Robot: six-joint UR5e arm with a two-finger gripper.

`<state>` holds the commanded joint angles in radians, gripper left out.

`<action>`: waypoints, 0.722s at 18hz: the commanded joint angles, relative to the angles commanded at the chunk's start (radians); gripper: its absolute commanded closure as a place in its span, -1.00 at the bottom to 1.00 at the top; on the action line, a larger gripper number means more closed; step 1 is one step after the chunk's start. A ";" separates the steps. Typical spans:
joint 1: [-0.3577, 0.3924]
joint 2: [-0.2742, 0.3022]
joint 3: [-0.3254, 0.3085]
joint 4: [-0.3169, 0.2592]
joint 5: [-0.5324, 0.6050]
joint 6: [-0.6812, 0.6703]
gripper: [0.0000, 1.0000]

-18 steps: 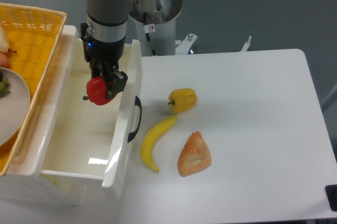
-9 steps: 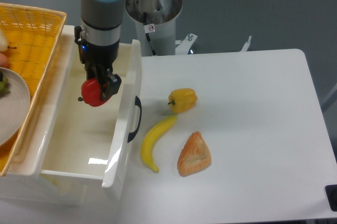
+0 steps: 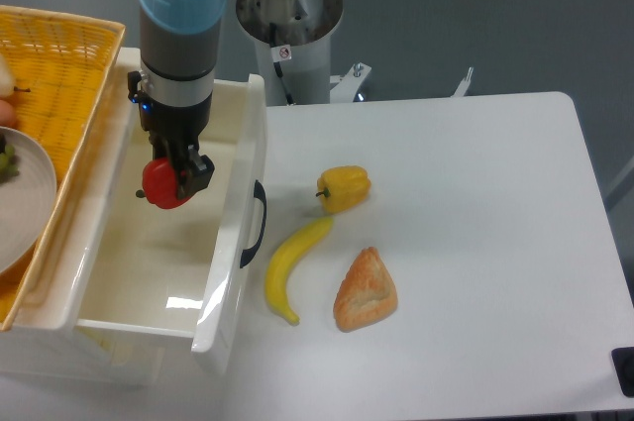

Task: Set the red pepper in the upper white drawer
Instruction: 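Lower the red pepper down into the drawer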

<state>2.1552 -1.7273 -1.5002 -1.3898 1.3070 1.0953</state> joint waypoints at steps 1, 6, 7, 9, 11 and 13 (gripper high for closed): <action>-0.002 -0.002 0.000 0.002 0.000 0.000 0.01; -0.002 -0.011 -0.008 0.003 0.002 0.000 0.00; -0.002 -0.011 -0.008 0.005 0.002 0.000 0.00; -0.002 -0.012 -0.008 0.005 0.003 0.000 -0.08; -0.002 -0.012 -0.011 0.006 0.005 0.000 -0.17; -0.002 -0.015 -0.011 0.006 0.005 0.002 -0.22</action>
<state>2.1537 -1.7426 -1.5110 -1.3837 1.3116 1.0968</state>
